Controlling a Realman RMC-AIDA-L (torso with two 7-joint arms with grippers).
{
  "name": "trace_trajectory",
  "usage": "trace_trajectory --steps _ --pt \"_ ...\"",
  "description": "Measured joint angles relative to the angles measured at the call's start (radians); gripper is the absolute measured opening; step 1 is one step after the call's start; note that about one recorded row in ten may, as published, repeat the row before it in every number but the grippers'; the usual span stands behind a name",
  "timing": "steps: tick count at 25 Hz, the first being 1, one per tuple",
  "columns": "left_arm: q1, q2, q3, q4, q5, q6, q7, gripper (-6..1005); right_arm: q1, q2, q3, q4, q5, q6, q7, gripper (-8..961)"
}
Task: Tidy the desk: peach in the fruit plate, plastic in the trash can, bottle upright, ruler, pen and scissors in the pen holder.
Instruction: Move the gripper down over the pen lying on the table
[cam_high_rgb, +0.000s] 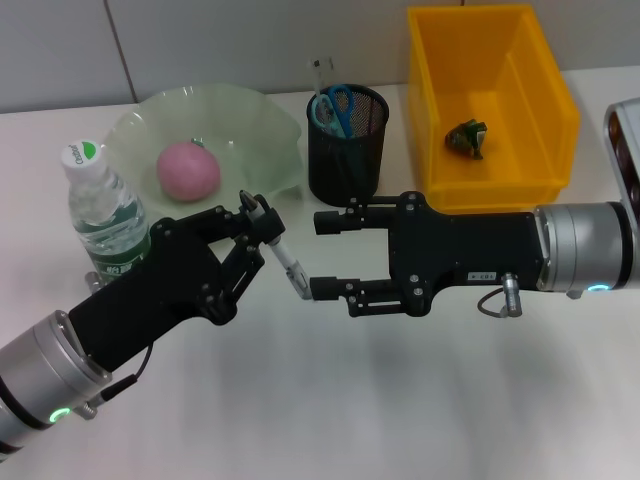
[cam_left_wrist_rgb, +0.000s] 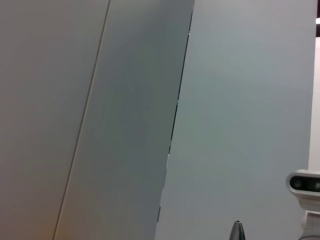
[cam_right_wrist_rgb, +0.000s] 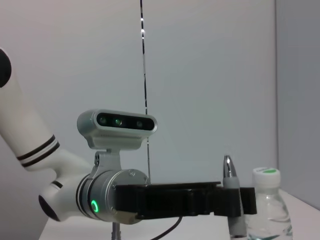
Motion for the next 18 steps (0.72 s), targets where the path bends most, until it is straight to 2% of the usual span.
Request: trace_trajectory --steps 18 --pt "-0.004 0.0 -0.005 -0.01 0.0 0.003 0.0 144 -0.012 0.0 -0.005 0.011 0.037 -0.007 -0.005 681"
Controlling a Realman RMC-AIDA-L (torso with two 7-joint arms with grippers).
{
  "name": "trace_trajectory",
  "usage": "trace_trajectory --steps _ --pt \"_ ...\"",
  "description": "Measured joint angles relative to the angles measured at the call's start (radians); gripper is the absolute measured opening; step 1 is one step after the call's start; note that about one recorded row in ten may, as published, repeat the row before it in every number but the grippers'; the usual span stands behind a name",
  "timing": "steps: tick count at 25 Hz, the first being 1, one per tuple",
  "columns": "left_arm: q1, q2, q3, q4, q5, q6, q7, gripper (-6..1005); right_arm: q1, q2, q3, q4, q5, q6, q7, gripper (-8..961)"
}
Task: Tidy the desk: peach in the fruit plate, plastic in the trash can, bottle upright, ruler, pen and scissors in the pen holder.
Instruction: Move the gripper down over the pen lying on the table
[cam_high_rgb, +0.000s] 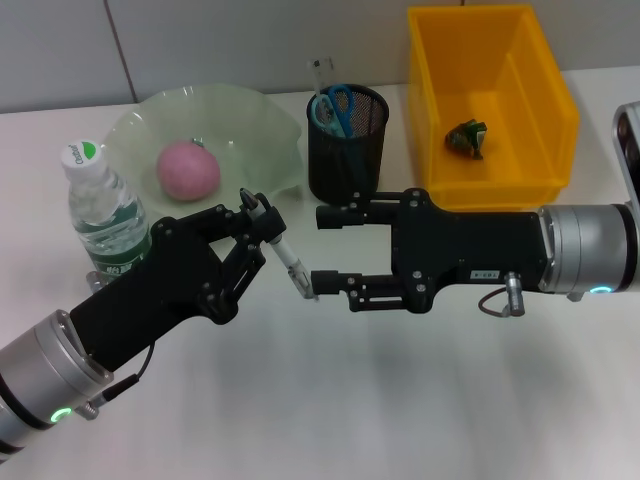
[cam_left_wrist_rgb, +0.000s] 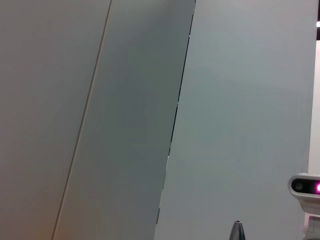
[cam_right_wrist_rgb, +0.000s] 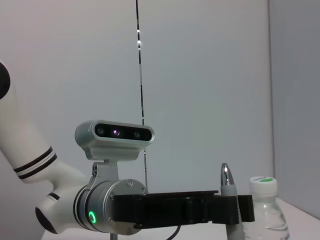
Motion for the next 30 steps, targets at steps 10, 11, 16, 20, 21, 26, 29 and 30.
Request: trace_trajectory --steps 10,11,16,20,21,26,29,30 --pt "-0.001 0.0 -0.002 -0.001 0.0 0.0 0.0 144 -0.002 0.0 0.002 -0.001 0.008 0.0 0.0 680" --pt "-0.001 0.0 -0.003 -0.001 0.0 0.0 0.0 144 -0.002 0.0 0.002 -0.002 0.008 -0.001 0.0 680" --pt "-0.002 0.0 -0.018 -0.005 0.0 0.0 0.0 144 -0.002 0.0 0.004 -0.006 0.012 -0.008 0.0 681" --pt "-0.002 0.0 -0.033 -0.014 0.0 0.006 0.0 144 -0.005 0.0 0.003 -0.007 0.037 -0.003 -0.011 681" --pt "-0.002 0.0 -0.035 -0.015 0.0 0.009 0.0 144 -0.005 0.0 0.004 -0.007 0.038 -0.003 -0.017 681" --pt "0.001 0.0 -0.055 -0.019 0.0 0.024 0.0 143 -0.009 0.0 0.004 -0.008 0.047 -0.009 -0.027 680" --pt "0.008 0.0 -0.096 -0.04 0.0 0.044 0.0 143 -0.02 0.0 0.002 -0.004 0.075 -0.018 -0.041 680" --pt "0.013 0.0 -0.119 -0.049 0.0 0.051 0.0 143 -0.027 0.0 0.003 0.001 0.085 -0.021 -0.05 680"
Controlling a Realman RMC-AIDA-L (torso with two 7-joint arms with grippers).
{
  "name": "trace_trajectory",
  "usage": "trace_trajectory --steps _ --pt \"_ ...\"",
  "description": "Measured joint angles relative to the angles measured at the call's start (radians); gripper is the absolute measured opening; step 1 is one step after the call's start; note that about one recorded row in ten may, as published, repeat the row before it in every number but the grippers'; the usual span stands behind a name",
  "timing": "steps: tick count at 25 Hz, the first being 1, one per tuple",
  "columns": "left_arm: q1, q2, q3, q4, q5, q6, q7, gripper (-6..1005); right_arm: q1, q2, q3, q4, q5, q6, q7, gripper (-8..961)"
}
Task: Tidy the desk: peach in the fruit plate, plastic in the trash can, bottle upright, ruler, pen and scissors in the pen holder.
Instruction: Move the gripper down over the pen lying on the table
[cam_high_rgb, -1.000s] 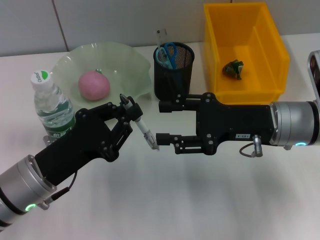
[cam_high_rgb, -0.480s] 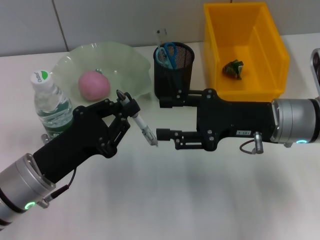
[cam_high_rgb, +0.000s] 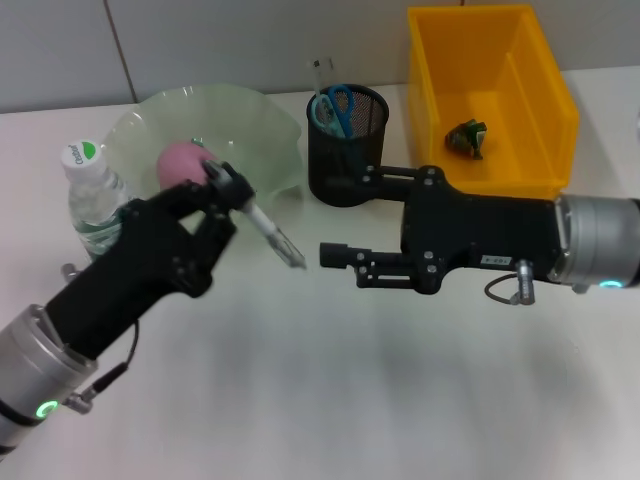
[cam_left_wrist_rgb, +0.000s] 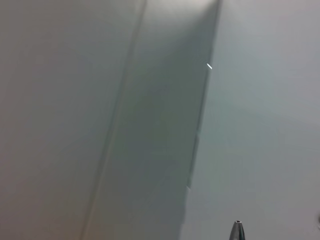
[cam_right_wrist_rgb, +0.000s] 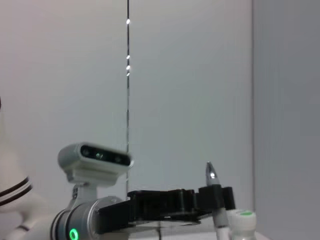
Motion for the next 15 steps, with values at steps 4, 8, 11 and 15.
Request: trace_trajectory --steps 4,8,11,15 --pt "0.013 0.0 -0.068 -0.011 0.004 0.025 -0.048 143 -0.031 0.0 0.001 0.013 0.056 -0.01 -0.03 681" --pt "0.01 0.0 -0.094 -0.011 0.004 0.049 -0.121 143 -0.065 -0.001 0.002 0.057 0.125 -0.025 -0.084 681" --pt "0.006 0.0 -0.116 -0.011 0.003 0.055 -0.165 143 -0.087 -0.001 0.003 0.093 0.169 -0.035 -0.157 680" --pt "0.001 0.0 -0.168 -0.02 0.002 0.052 -0.226 143 -0.098 0.0 -0.002 0.121 0.178 -0.038 -0.196 681"
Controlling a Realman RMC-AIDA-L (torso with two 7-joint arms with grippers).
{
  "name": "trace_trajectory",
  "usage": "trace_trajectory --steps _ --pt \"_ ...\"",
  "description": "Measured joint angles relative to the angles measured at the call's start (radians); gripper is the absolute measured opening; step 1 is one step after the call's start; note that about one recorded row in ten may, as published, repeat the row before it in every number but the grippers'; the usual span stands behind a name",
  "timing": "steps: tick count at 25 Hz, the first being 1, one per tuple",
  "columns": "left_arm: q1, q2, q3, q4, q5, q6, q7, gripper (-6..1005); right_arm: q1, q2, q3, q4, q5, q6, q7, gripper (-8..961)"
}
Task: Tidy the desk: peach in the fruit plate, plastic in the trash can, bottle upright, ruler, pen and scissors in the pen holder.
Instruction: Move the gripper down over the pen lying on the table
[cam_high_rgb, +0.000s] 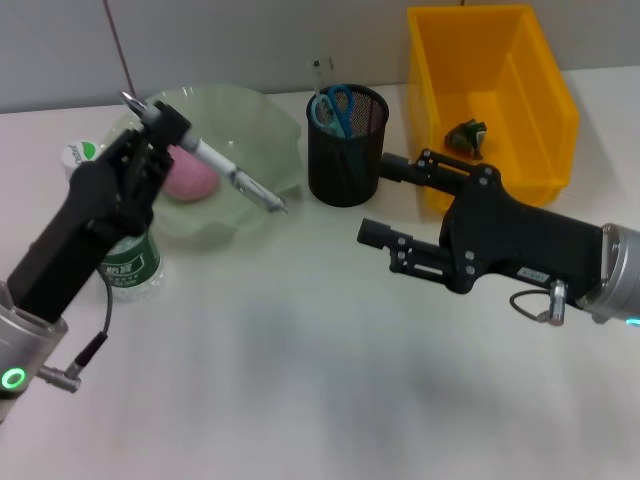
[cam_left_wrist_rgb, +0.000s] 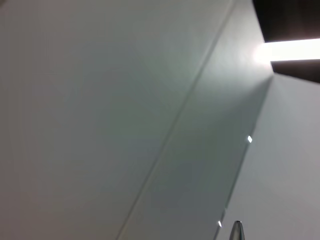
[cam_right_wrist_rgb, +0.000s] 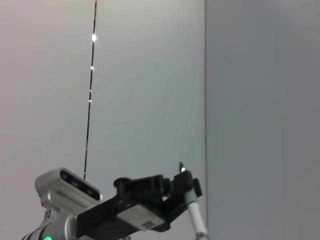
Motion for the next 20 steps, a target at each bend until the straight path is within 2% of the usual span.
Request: trace_trajectory --steps 6,20 --pt "-0.002 0.0 -0.067 -0.015 0.004 0.001 -0.072 144 0.001 0.001 0.001 0.07 0.001 -0.001 -0.109 681" --pt "-0.034 0.0 -0.083 -0.04 0.005 0.004 -0.238 143 0.06 0.004 0.007 0.22 0.092 0.004 -0.413 680"
